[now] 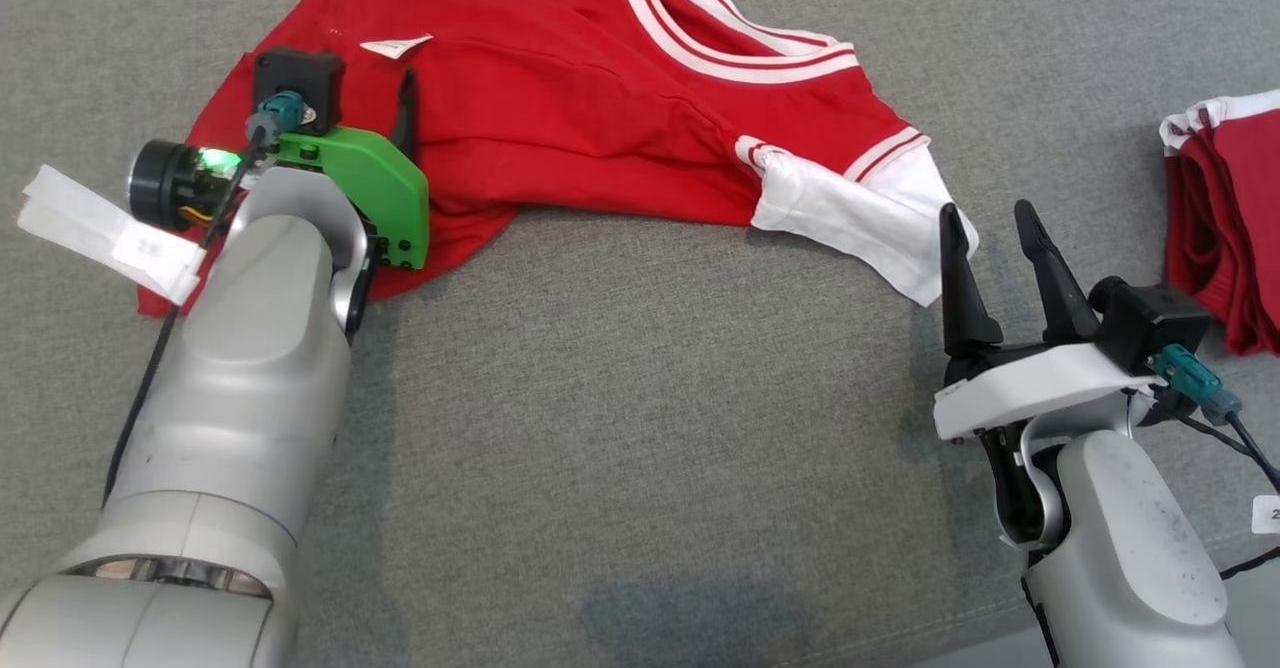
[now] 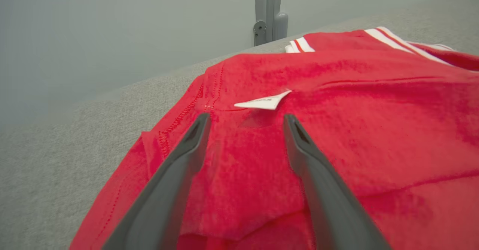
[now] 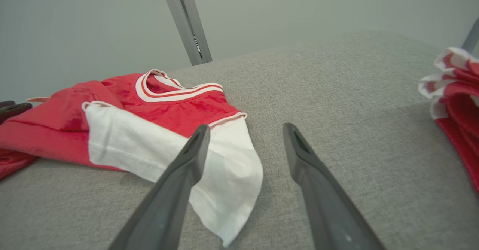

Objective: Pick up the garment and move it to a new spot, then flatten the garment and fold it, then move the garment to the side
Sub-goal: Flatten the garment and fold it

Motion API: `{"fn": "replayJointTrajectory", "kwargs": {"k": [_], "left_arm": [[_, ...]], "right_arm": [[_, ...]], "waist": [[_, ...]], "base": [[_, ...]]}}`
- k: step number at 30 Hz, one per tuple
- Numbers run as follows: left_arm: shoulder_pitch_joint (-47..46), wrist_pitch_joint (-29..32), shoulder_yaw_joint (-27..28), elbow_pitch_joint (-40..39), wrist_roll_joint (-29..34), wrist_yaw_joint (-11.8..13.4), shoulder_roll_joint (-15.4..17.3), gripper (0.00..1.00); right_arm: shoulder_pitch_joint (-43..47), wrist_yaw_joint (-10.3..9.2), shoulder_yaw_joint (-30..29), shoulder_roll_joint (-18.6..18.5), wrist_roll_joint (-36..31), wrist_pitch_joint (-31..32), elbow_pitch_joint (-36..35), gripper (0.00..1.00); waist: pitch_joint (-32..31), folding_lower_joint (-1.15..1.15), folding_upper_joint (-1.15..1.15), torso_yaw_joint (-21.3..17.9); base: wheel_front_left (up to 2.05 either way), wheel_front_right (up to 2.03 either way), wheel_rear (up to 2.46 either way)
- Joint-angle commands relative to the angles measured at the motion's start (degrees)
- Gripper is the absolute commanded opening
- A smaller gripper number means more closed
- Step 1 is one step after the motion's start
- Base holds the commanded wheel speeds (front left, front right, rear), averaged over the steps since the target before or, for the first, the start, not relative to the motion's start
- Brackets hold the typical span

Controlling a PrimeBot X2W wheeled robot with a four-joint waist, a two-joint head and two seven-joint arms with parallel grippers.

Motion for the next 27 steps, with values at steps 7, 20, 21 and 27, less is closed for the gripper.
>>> {"fn": "replayJointTrajectory", "kwargs": {"k": [7, 20, 21, 27], "left_arm": [[-5.59, 0.85, 0.55, 3.47, -1.00, 1.29, 3.18, 1.00], [-8.68, 4.70, 1.50, 5.52, -3.54, 1.42, 5.87, 1.00], [-8.77, 4.93, 1.73, 5.60, -3.92, 1.42, 5.92, 1.00], [-8.72, 4.10, 0.86, 5.97, -3.48, 1.92, 5.36, 0.42]], "right_arm": [[-1.65, 0.00, 1.54, 0.00, 1.22, 0.00, -0.17, 1.00], [-3.46, 0.00, 2.68, 0.01, 2.78, 0.00, -0.70, 1.00], [-3.51, 0.00, 2.63, 0.01, 2.79, 0.00, -0.78, 1.00], [-3.71, 0.00, 1.66, 0.03, 2.75, 0.00, -1.12, 1.00]], "waist": [[2.70, 0.00, 0.00, -2.19], [5.98, 0.00, 0.00, -5.24], [6.16, 0.00, 0.00, -5.32], [6.89, 0.00, 0.00, -4.76]], "base": [[0.00, 0.00, 0.00], [0.00, 0.00, 0.00], [0.00, 0.00, 0.00], [0.00, 0.00, 0.00]]}}
